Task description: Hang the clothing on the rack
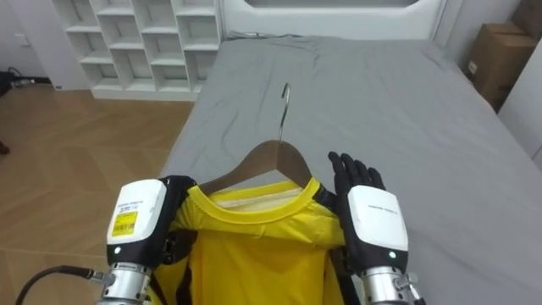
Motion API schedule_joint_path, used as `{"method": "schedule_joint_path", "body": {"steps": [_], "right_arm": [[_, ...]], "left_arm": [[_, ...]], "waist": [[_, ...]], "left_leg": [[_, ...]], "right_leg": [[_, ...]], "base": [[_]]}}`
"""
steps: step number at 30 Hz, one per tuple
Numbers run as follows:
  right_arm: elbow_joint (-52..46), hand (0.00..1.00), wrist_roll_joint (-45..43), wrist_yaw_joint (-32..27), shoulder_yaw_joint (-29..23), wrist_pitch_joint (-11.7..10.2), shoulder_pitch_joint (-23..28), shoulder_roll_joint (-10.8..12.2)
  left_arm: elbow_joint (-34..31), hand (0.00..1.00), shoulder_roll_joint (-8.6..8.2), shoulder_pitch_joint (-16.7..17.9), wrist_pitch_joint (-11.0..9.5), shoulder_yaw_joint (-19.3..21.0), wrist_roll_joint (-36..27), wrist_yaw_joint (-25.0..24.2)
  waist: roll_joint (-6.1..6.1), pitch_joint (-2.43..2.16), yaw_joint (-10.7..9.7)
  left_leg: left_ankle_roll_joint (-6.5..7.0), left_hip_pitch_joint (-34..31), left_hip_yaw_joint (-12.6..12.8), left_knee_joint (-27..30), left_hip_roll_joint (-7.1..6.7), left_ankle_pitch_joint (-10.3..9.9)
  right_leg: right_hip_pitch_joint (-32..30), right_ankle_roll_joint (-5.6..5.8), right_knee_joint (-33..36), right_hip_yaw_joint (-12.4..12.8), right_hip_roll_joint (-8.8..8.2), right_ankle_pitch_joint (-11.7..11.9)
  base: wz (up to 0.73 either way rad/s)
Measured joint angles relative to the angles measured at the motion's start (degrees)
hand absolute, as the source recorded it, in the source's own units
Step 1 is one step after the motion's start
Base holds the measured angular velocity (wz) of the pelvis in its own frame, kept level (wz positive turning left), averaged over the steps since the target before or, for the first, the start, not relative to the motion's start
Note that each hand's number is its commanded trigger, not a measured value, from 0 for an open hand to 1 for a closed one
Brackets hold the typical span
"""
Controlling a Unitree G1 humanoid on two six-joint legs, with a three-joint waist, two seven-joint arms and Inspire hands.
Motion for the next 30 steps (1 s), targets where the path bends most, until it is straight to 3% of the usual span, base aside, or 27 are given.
{"method": "schedule_joint_path", "body": {"steps": [11,12,13,14,16,17,18,30], "right_arm": [[0.0,0.0,0.55,1.14,-0.08,0.03,-0.19,0.65],[0.0,0.04,0.74,1.3,-0.08,0.1,-0.19,0.64],[0.0,0.2,0.86,1.73,-0.09,0.12,-0.19,0.69],[0.0,0.28,0.9,1.85,-0.09,0.12,-0.19,0.69],[0.0,0.65,1.13,2.39,-0.1,0.16,-0.19,0.69],[0.0,0.91,1.29,2.44,-0.1,0.17,-0.19,0.69],[0.0,1.0,1.33,2.81,-0.1,0.18,-0.19,0.69],[0.5,1.0,3.8,4.49,-1.4,1.46,-0.03,1.44]], "left_arm": [[-0.53,1.0,0.27,0.0,0.05,0.21,1.99,0.08],[-0.53,1.0,0.26,0.0,0.05,0.2,2.35,0.13],[-0.53,1.0,0.29,0.0,0.06,0.21,2.61,0.13],[-0.53,1.0,0.33,0.0,0.06,0.19,2.72,0.13],[-0.53,1.0,0.35,0.0,0.07,0.16,3.19,0.13],[-0.53,1.0,0.35,0.0,0.07,0.16,3.23,0.13],[-0.53,1.0,0.35,0.0,0.07,0.16,3.53,0.13],[-0.55,1.0,0.18,0.01,0.96,0.29,3.67,0.73]], "waist": [[-0.08,0.05,-0.35],[-0.08,0.05,-0.33],[-0.07,0.05,-0.32],[-0.07,0.05,-0.32],[-0.06,0.05,-0.28],[-0.05,0.05,-0.27],[-0.05,0.05,-0.26],[0.37,-0.01,-0.63]], "left_leg": [[0.0,-1.51,-0.58,0.23,-0.04,0.0],[0.0,-1.56,-0.63,0.23,-0.04,0.0],[0.0,-1.55,-0.68,0.24,-0.05,0.0],[0.0,-1.55,-0.71,0.25,-0.05,0.0],[0.0,-1.55,-0.83,0.25,-0.06,0.0],[0.0,-1.56,-0.85,0.25,-0.07,0.0],[0.0,-1.56,-0.88,0.25,-0.07,0.0],[0.0,-1.64,-1.21,0.42,-0.09,0.0]], "right_leg": [[-0.85,0.0,-0.07,-0.47,0.03,0.0],[-0.9,0.0,-0.07,-0.6,0.02,0.0],[-0.96,0.0,-0.07,-0.72,0.02,0.0],[-0.99,0.0,-0.08,-0.78,0.03,0.0],[-1.0,0.0,-0.1,-1.02,0.02,0.0],[-1.0,0.0,-0.1,-1.07,0.02,0.0],[-0.99,0.0,-0.1,-1.12,0.02,0.0],[-0.86,-0.01,0.03,-1.57,0.02,0.01]], "base": [[0.02],[0.05],[0.04],[0.04],[0.04],[0.0],[0.0],[0.0]]}}
